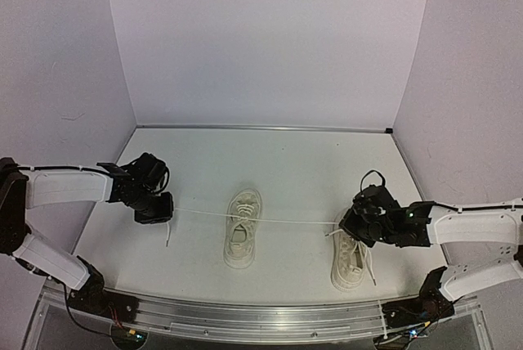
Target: Tie the shoes
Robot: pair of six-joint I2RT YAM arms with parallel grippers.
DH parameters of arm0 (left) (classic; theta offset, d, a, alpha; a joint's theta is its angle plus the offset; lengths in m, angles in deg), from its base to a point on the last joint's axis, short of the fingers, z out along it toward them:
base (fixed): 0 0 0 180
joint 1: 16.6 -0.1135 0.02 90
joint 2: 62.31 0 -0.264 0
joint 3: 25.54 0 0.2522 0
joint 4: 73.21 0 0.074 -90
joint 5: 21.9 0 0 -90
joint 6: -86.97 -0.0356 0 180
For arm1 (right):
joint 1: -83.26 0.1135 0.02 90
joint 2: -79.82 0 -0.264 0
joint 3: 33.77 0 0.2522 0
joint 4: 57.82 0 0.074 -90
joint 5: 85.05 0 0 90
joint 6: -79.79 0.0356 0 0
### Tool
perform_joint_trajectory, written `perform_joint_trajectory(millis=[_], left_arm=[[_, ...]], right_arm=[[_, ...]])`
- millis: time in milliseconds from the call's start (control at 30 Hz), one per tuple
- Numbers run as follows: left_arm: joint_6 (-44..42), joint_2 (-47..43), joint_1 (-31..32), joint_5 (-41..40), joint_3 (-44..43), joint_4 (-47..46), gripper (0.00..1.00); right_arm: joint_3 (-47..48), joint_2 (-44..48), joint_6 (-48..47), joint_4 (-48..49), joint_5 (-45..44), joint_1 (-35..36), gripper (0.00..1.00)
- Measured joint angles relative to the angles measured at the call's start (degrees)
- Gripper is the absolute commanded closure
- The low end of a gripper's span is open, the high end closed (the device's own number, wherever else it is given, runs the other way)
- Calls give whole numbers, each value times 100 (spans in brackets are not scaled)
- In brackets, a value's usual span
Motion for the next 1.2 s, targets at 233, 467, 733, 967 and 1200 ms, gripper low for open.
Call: perform_joint_trajectory(millis=[233, 467, 733, 967, 1200], left_arm=[[-603, 1, -15, 309, -107, 93, 98], [-1224, 10, -34, 773, -277, 58, 62], [-1468, -89, -34, 413, -276, 71, 4], [-1921, -1020, 76, 203, -248, -532, 0], [-3026, -492, 892, 311, -247, -1006, 0]], right_arm=[[641, -560, -818, -138, -61, -4, 94], [1704, -1368, -1890, 33, 108, -7, 62], [1575, -1789, -2188, 237, 549, -7, 3], [1771, -1521, -3050, 526, 1022, -7, 2], [2898, -1678, -4274, 523, 1575, -7, 2]])
